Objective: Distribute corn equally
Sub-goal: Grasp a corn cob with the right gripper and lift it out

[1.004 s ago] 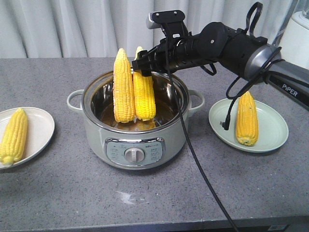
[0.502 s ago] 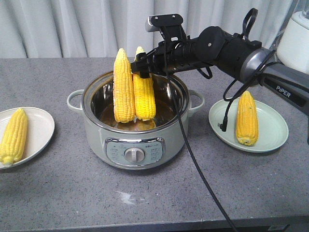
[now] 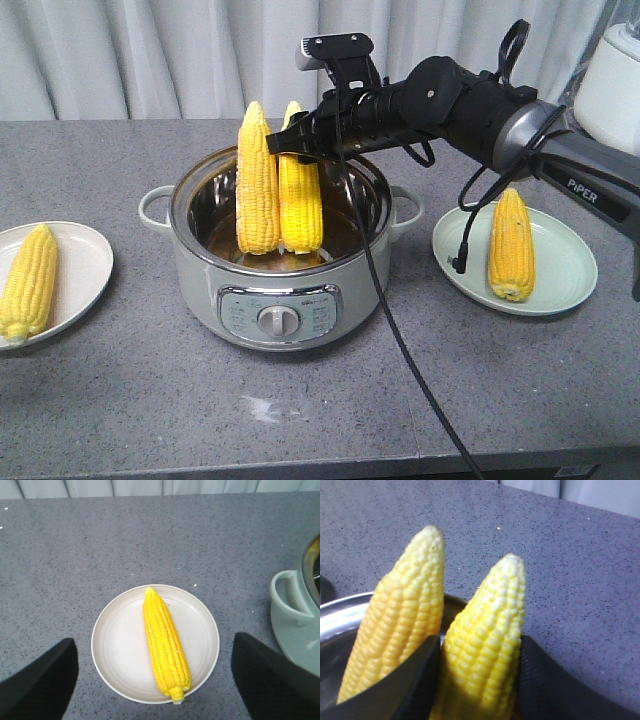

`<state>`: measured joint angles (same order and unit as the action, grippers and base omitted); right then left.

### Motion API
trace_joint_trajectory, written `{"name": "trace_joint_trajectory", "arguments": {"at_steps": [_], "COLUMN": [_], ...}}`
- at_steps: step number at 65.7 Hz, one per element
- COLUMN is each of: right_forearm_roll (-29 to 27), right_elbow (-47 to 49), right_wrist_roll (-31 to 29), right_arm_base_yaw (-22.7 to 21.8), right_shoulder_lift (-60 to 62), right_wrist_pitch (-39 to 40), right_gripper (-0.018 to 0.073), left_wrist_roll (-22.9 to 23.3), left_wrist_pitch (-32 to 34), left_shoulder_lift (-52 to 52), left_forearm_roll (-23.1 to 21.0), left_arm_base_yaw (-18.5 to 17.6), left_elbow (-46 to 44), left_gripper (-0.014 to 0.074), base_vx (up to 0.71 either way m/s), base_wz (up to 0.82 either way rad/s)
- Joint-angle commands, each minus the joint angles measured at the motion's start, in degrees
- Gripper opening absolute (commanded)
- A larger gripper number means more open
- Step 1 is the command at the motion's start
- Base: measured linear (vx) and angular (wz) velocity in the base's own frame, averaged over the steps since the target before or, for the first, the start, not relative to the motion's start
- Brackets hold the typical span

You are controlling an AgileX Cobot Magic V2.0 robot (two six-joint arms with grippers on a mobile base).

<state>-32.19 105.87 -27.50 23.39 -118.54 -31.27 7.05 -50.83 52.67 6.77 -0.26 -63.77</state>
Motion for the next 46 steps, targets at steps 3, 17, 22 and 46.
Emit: {"name": "trace_joint_trajectory", "arguments": {"at_steps": [3,17,22,46], "right_forearm_roll": [-1.67,-2.31,-2.25,5.28], "right_elbow": [1.57,1.57,1.57,1.57], "right_wrist_roll": [-0.42,-0.48,-0.48,2.36], "right_arm_base_yaw": [-0.27,-0.27,-0.35,-0.77], "right_shoulder_lift": [3.01,3.21,3.82,12.10], "right_wrist_pitch": [2.38,2.38,2.32,-0.26], "right_gripper": [0.0132,0.0084,0.0085,0.0090], "left_wrist_roll": [0.49,0.49,0.49,0.49], "left_wrist_pitch": [3.47,3.47,3.47,3.52], "left_shoulder_lift": [-0.35,-0.35,-0.35,-0.35], "left_forearm_roll": [-0.02,-0.02,-0.02,-0.02], "left_arm_base_yaw": [-0.16,-0.16,-0.16,-0.16], "left_elbow": [-1.48,-1.48,-1.48,-1.48], "left_gripper": [0.0587,0.0587,0.0587,0.0587], "base_vx": [0.00,0.00,0.00,0.00], "base_wz": [0.00,0.00,0.00,0.00]}}
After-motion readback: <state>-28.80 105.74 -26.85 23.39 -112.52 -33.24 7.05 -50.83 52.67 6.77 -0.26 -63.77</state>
